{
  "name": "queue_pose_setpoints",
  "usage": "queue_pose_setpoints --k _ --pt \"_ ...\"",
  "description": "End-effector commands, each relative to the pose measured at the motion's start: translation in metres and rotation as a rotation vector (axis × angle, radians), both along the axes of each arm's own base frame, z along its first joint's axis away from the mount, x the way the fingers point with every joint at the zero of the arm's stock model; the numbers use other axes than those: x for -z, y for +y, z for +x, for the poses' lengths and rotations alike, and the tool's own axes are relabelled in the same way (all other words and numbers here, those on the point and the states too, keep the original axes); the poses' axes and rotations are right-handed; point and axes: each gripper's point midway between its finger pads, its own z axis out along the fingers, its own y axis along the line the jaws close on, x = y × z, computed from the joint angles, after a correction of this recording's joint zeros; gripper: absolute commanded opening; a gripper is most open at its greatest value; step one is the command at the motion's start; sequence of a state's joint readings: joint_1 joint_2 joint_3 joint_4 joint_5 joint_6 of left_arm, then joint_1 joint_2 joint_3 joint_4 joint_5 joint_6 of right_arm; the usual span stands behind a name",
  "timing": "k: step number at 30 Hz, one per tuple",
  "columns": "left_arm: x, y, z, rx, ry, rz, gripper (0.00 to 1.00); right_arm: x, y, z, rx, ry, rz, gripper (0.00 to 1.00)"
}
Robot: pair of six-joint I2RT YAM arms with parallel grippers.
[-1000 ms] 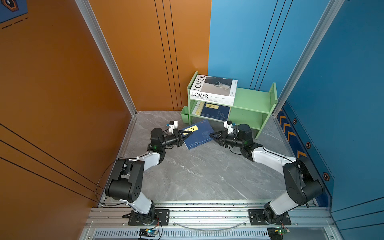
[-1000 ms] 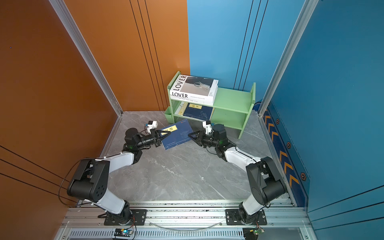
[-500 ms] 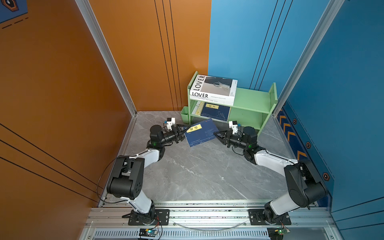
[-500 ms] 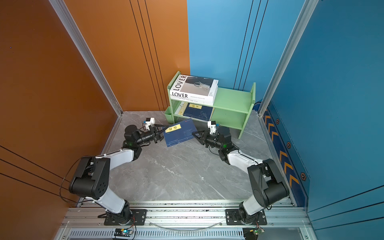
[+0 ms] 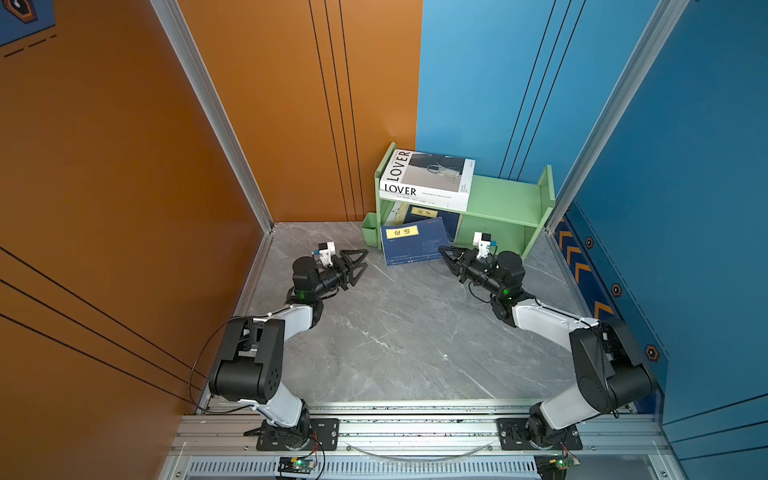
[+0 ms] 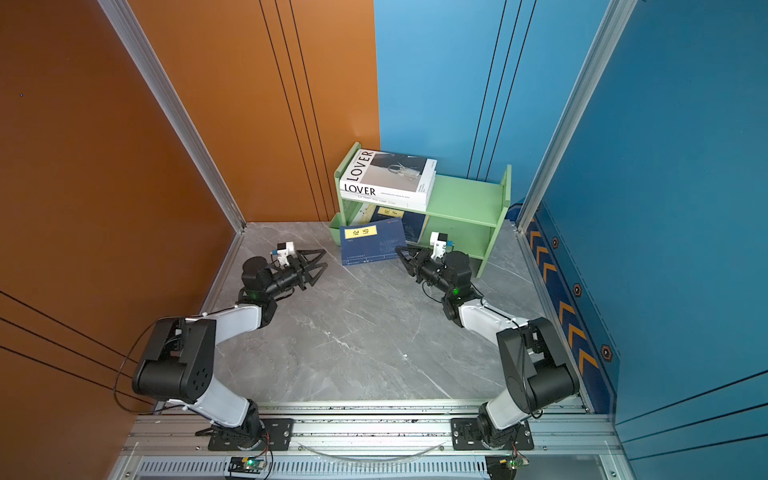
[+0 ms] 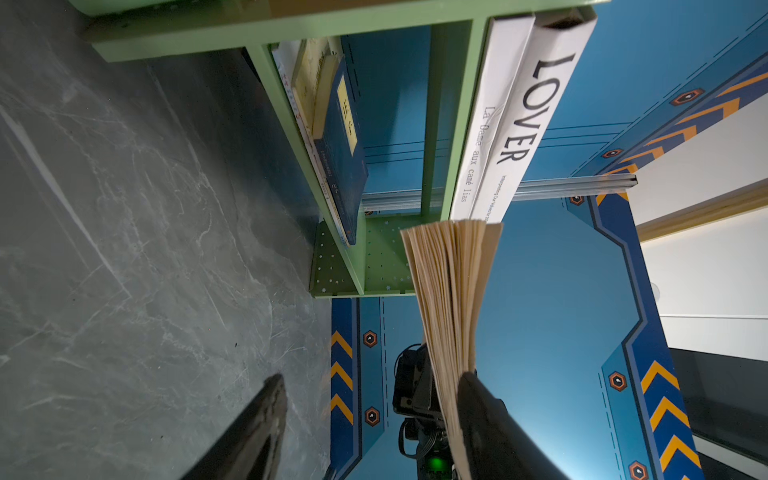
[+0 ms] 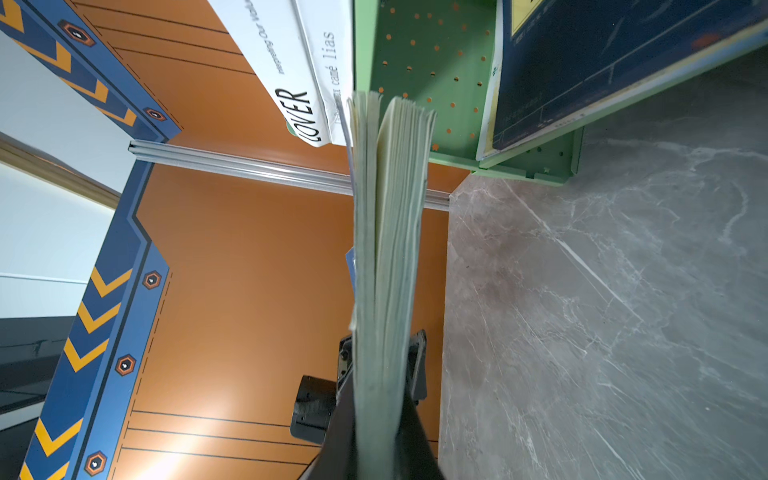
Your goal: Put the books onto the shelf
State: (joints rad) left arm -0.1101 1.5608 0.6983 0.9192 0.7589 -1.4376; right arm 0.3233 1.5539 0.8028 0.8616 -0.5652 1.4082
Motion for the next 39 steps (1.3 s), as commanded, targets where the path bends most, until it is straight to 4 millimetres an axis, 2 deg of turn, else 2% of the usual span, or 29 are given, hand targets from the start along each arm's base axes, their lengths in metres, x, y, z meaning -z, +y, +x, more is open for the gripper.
queue_pose_setpoints --k 1,6,14,20,30,34,39 --pt "-0.026 -0.013 -0.010 -0.007 -0.088 0.003 0.69 -0.017 -0.008 0.007 0.056 -0.060 0.039 0.10" --pt "-0.030 -0.040 -0.016 -0.011 -0.091 0.003 0.72 -0.016 -0.008 0.012 0.076 -0.052 0.043 0.10" --pt "-0.023 -0.063 -0.006 -0.047 -0.081 0.043 0.72 -0.010 -0.007 0.013 0.089 -0.035 0.053 0.10" --pt "-0.014 -0.079 0.009 -0.041 -0.071 0.058 0.59 -0.002 -0.009 0.015 0.105 -0.021 0.071 0.10" --pt "-0.015 -0.100 0.041 -0.024 -0.101 0.068 0.17 0.012 -0.022 0.028 0.189 -0.006 0.078 0.09" --pt "-0.010 -0.105 0.054 -0.022 -0.098 0.068 0.11 0.017 -0.024 0.034 0.212 0.004 0.060 0.09" --pt "-0.017 -0.108 0.078 -0.017 -0.130 0.061 0.04 0.023 -0.032 0.044 0.243 0.027 0.049 0.10"
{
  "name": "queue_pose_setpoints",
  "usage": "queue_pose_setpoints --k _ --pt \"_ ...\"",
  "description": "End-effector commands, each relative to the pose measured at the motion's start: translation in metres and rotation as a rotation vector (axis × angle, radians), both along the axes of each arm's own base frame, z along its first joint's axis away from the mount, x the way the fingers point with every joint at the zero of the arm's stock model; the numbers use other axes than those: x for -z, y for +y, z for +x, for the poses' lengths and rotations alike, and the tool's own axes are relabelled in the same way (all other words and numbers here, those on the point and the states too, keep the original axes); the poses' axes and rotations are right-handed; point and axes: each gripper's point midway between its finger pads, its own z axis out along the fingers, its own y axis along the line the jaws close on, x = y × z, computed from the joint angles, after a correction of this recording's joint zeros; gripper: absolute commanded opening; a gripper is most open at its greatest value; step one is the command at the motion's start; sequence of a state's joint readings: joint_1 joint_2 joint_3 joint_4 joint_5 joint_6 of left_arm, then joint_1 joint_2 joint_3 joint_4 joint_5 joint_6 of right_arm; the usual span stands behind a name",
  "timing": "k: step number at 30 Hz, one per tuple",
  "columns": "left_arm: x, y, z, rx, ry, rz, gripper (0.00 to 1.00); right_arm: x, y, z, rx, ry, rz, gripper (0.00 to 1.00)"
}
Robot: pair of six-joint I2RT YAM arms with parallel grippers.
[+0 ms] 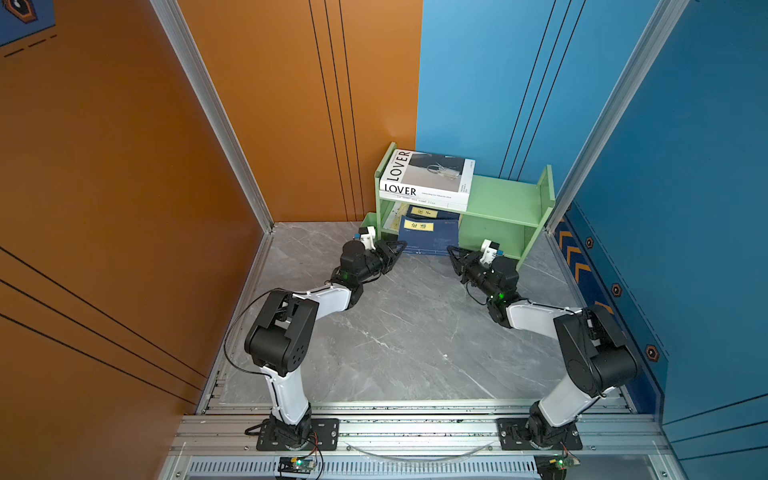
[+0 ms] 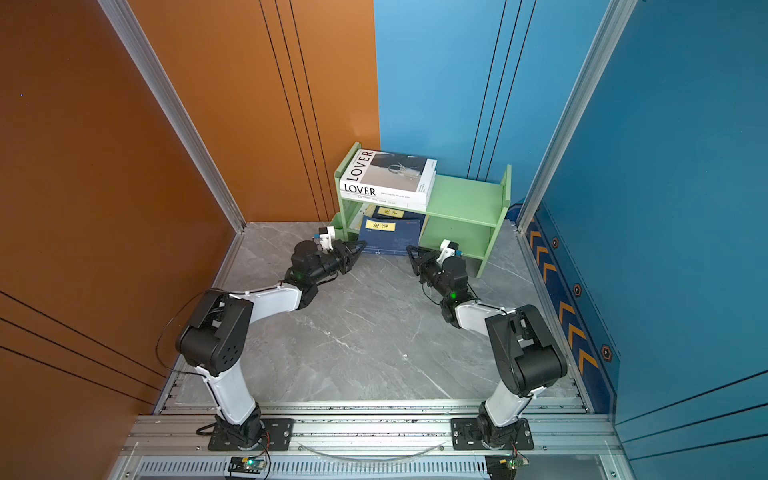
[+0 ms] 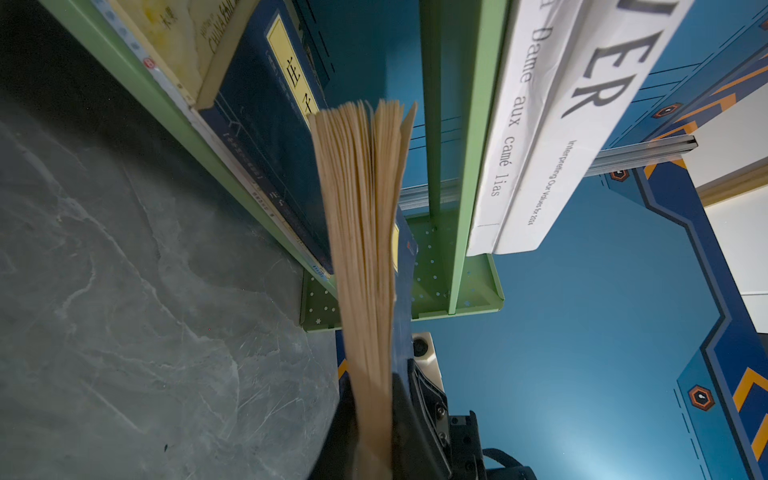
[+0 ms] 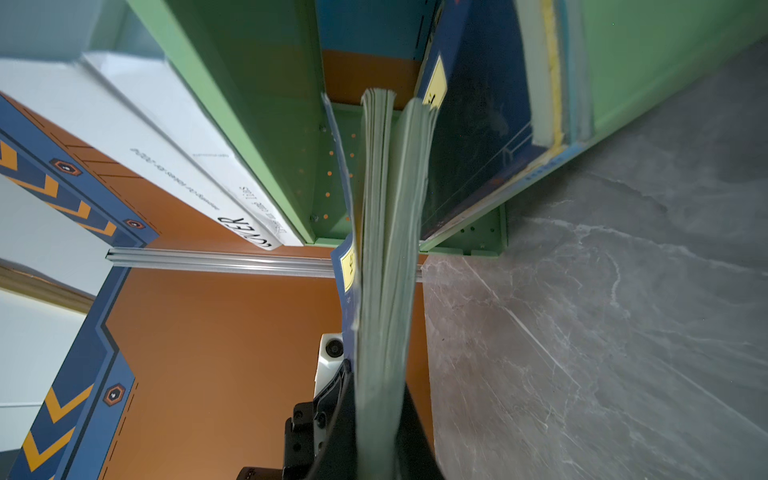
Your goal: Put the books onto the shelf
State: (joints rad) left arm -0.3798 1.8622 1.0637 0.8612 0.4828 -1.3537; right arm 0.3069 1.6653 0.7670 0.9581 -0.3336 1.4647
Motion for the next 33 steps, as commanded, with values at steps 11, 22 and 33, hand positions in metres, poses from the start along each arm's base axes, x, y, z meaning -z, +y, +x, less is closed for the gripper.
queue_pose_setpoints --k 11,22,33 --pt "-0.016 -0.003 0.054 0.020 -0.113 -0.039 0.02 -0.007 -0.006 0.030 0.006 -0.020 0.004 0.20" --pt "-0.024 -0.013 0.073 0.129 -0.164 -0.134 0.01 0.004 -0.021 0.038 0.020 0.031 -0.110 0.25" --pt "-0.028 -0.009 0.072 0.151 -0.145 -0.150 0.01 0.004 -0.017 0.049 -0.005 0.017 -0.146 0.42"
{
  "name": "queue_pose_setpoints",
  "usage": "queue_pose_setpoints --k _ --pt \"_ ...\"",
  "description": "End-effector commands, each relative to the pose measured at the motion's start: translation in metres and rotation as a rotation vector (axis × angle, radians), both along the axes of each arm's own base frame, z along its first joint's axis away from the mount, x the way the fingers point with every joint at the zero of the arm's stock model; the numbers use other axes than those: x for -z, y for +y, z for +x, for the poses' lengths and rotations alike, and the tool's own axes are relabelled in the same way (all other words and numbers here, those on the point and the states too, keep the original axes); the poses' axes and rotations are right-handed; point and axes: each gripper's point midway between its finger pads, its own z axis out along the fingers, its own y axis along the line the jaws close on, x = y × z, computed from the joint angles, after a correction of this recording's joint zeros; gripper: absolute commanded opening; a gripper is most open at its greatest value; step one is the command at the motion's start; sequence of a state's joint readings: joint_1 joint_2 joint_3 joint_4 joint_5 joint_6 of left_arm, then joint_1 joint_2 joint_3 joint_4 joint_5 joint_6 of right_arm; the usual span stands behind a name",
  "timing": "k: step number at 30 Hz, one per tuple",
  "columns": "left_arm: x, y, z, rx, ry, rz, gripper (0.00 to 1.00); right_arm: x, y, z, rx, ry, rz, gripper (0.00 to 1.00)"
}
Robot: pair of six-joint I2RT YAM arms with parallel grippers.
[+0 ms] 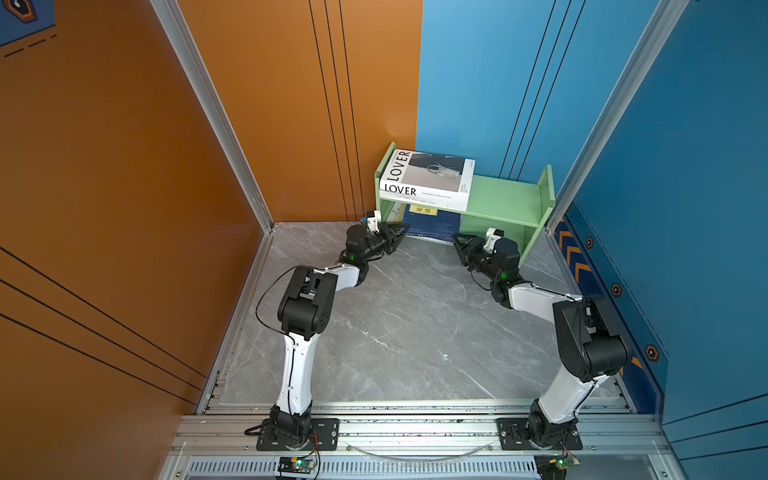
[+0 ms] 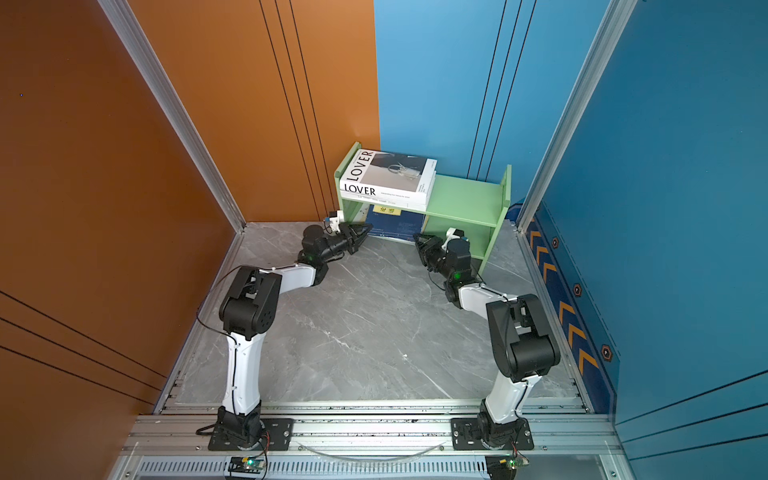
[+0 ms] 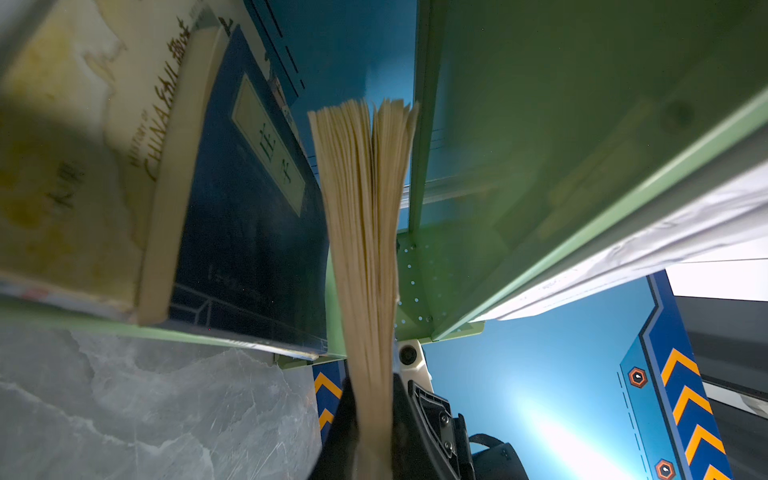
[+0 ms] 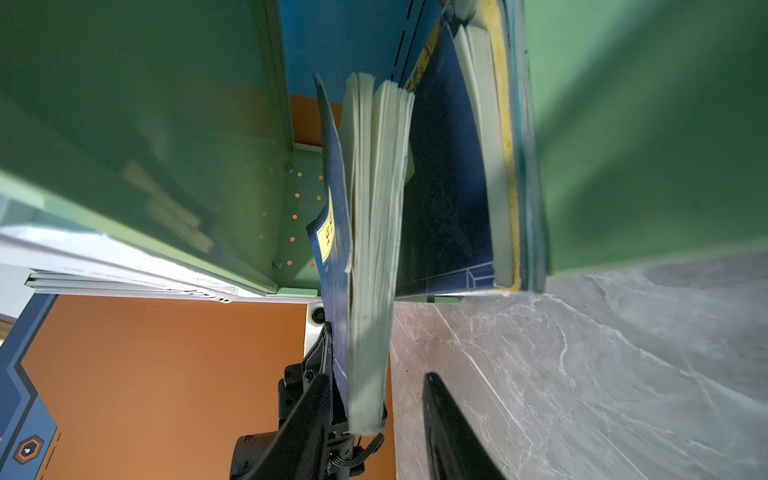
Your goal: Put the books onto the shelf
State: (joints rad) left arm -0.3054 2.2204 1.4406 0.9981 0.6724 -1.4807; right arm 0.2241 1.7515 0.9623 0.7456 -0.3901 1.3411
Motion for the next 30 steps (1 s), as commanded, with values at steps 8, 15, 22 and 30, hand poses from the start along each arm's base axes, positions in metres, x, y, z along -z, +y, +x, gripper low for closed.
queue_pose_setpoints --k 8,15,22,30 --pt "-0.042 -0.002 -0.007 0.059 -0.110 -0.039 0.01 0.001 0.003 0.007 -0.026 -0.019 -0.017 0.22" --pt "-0.042 0.001 -0.009 0.052 -0.111 -0.023 0.23 0.000 0.004 0.009 -0.026 -0.030 0.013 0.07" --pt "-0.037 0.017 -0.001 -0.038 -0.090 -0.025 0.51 -0.004 0.002 0.014 0.002 -0.058 0.057 0.04" --pt "-0.024 0.041 -0.009 -0.170 -0.058 0.067 0.61 -0.012 0.005 0.015 0.007 -0.096 0.075 0.04"
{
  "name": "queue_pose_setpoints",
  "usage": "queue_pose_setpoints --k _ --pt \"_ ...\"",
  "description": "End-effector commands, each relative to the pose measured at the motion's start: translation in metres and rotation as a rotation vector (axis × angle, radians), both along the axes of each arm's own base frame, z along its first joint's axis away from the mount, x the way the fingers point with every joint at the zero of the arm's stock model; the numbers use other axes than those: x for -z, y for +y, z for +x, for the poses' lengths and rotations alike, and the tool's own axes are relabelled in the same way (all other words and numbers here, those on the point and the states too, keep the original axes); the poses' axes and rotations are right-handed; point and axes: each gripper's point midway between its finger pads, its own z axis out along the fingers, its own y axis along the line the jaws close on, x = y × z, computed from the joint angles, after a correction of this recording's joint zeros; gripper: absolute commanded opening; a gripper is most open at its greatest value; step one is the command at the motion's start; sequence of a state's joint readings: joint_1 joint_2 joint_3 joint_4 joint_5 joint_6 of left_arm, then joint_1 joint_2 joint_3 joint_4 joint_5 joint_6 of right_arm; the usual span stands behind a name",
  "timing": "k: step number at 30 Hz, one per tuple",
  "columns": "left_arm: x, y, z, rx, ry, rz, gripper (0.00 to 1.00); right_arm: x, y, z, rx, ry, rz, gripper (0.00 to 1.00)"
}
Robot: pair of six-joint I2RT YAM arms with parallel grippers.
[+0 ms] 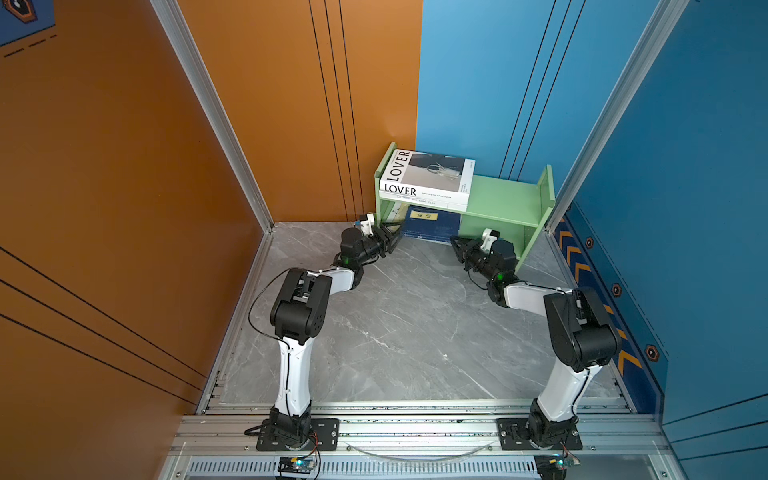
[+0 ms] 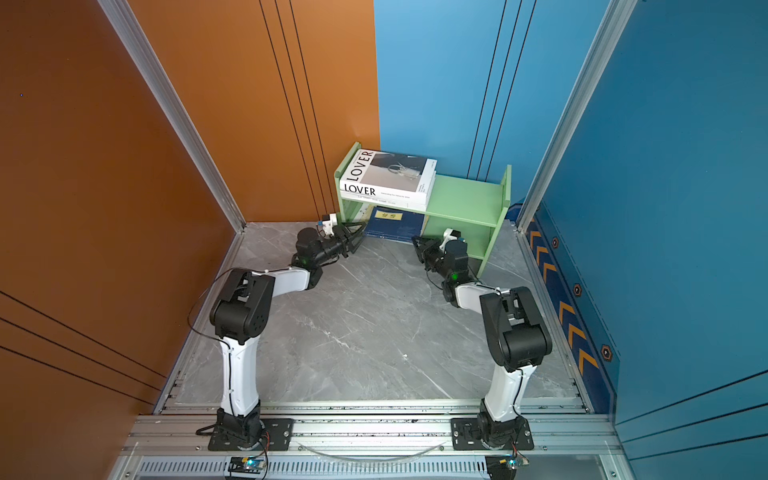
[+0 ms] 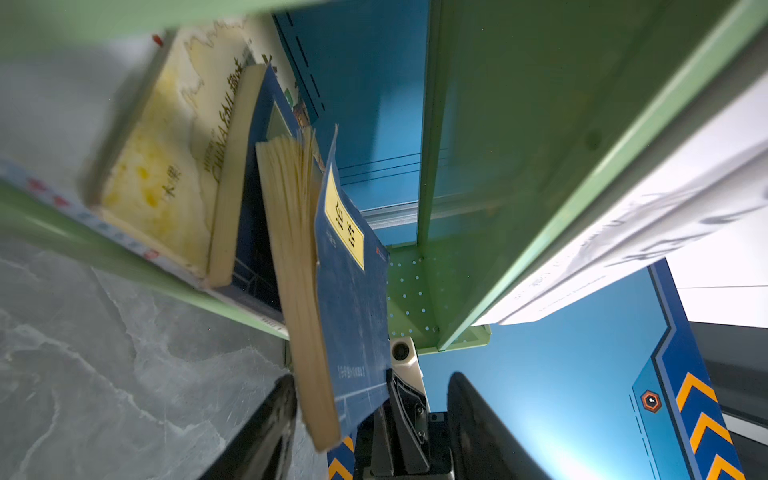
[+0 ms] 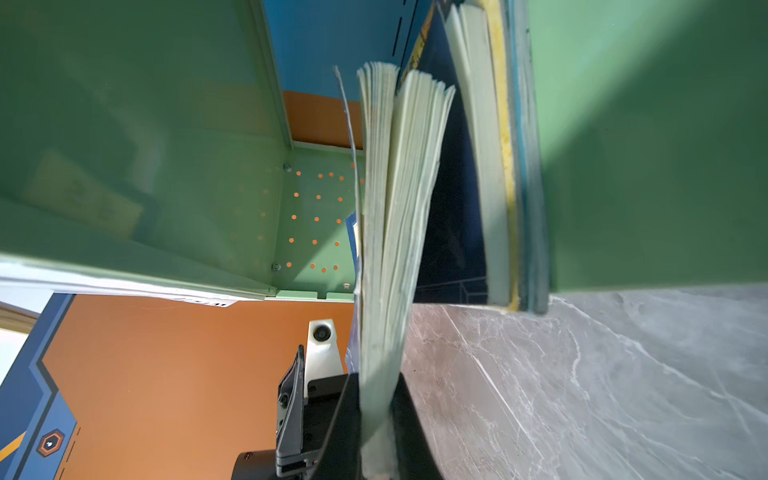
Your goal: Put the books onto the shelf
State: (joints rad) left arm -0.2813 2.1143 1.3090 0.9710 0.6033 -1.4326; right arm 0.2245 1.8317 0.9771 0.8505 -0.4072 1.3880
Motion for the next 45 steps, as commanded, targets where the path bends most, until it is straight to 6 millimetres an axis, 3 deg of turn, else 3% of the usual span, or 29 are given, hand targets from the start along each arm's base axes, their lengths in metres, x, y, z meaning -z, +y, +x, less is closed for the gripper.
queue_pose_setpoints --k 1,4,12,18,45 --pt "-0.019 0.014 -0.002 -0.087 -0.054 0.053 0.61 -0.021 0.002 0.004 0.019 -0.087 0.027 0.04" --pt "-0.011 0.013 -0.007 -0.117 -0.030 0.099 0.61 -0.019 0.003 0.005 0.022 -0.087 0.025 0.04" --pt "-0.005 -0.022 -0.010 -0.083 0.017 0.152 0.55 -0.020 0.006 0.009 0.028 -0.108 0.055 0.05" --pt "0.008 -0.033 -0.010 -0.103 0.067 0.185 0.52 -0.021 0.006 0.010 0.030 -0.122 0.062 0.05" --pt "0.018 -0.054 0.009 -0.133 0.111 0.210 0.34 -0.031 0.011 0.009 -0.011 -0.173 0.096 0.05"
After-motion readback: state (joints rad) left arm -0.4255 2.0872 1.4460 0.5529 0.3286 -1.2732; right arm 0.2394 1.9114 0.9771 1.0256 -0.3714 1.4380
